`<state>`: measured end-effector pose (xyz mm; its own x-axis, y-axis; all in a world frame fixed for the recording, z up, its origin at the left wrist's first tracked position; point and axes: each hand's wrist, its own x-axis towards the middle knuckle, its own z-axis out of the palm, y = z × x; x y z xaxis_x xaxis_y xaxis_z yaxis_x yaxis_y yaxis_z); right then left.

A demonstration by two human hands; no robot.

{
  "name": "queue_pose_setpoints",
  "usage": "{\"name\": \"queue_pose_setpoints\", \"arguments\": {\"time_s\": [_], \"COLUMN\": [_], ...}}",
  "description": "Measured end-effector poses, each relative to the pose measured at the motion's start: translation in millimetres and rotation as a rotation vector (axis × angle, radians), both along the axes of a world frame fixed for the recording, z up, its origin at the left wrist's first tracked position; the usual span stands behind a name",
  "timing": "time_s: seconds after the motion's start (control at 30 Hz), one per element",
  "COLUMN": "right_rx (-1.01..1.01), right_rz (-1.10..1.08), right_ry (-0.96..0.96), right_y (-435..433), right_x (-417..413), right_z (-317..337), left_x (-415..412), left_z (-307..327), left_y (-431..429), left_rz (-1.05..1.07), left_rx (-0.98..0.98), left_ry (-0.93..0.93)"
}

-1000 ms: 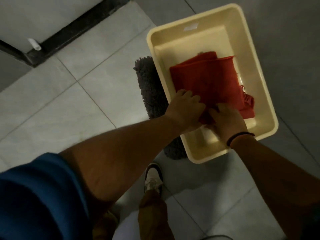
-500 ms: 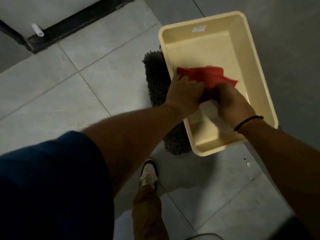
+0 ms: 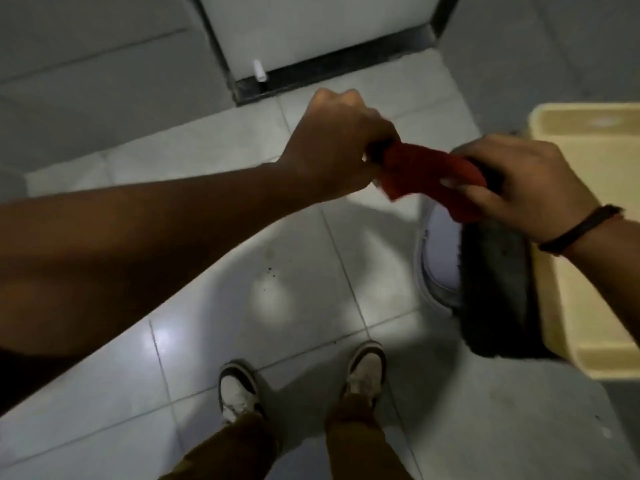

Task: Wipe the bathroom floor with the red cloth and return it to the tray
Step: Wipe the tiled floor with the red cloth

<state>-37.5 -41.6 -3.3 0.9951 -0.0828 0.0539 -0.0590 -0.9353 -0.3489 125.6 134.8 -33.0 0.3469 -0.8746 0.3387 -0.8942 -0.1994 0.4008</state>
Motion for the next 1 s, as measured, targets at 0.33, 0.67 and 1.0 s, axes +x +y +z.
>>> {"name": "queue_pose_setpoints", "arguments": {"time_s": [0.33, 0.67, 1.0], "right_rx": [0.0, -0.302, -0.116], "right_rz": [0.17, 0.702, 0.067], "right_ry": [-0.101, 0.338, 0.332], "right_y": [91.3, 164.3, 229.1], "right_x": [139.5, 94.6, 100.3], "right_z": [-264.8, -443.6, -545.3], "left_x": [84.8, 60.2, -4.6], "left_z": [-235.2, -412.9, -495.4], "left_y": [127.3, 232.9, 352.0], "left_rz": [0.299, 0.025, 0.38], "left_rx": [0.261, 0.484, 1.007], "left_ry": [-0.124, -0.09, 0.234]}}
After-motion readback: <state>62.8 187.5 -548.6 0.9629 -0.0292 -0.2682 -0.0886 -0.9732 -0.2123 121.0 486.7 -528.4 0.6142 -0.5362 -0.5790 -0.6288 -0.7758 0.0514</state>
